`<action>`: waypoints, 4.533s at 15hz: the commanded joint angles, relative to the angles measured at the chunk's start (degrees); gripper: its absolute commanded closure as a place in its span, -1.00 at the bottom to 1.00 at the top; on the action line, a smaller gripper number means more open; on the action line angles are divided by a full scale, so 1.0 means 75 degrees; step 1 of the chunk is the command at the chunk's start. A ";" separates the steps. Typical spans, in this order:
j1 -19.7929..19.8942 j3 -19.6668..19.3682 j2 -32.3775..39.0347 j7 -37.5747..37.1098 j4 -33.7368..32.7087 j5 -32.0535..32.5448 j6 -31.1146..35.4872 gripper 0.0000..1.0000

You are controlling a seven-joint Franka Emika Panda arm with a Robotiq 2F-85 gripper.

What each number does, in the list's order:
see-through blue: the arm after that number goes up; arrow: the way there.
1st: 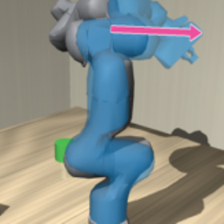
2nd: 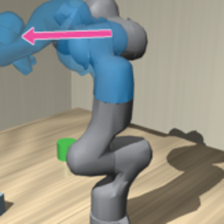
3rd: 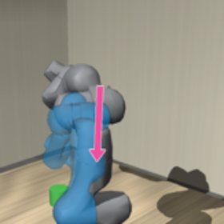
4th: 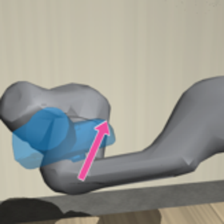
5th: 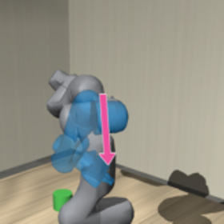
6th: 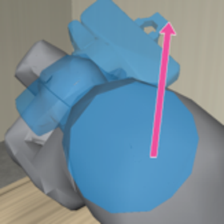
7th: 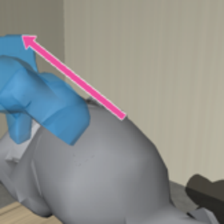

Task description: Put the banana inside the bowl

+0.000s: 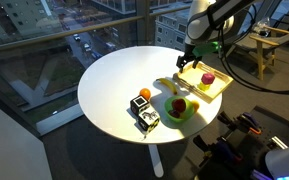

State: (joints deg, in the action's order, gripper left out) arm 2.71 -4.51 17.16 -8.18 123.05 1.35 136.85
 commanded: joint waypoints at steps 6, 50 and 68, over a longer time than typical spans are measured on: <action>-0.0260 0.0028 0.0949 -0.0283 -0.0687 0.0006 0.0232 -1.00; -0.0326 0.0016 0.3315 -0.0071 -0.2280 -0.0043 0.0548 -1.00; -0.0420 -0.0099 0.2766 -0.0187 -0.2187 0.0062 -0.0170 0.73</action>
State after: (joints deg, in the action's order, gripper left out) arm 0.66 -4.36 40.55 -7.90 106.00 1.35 137.80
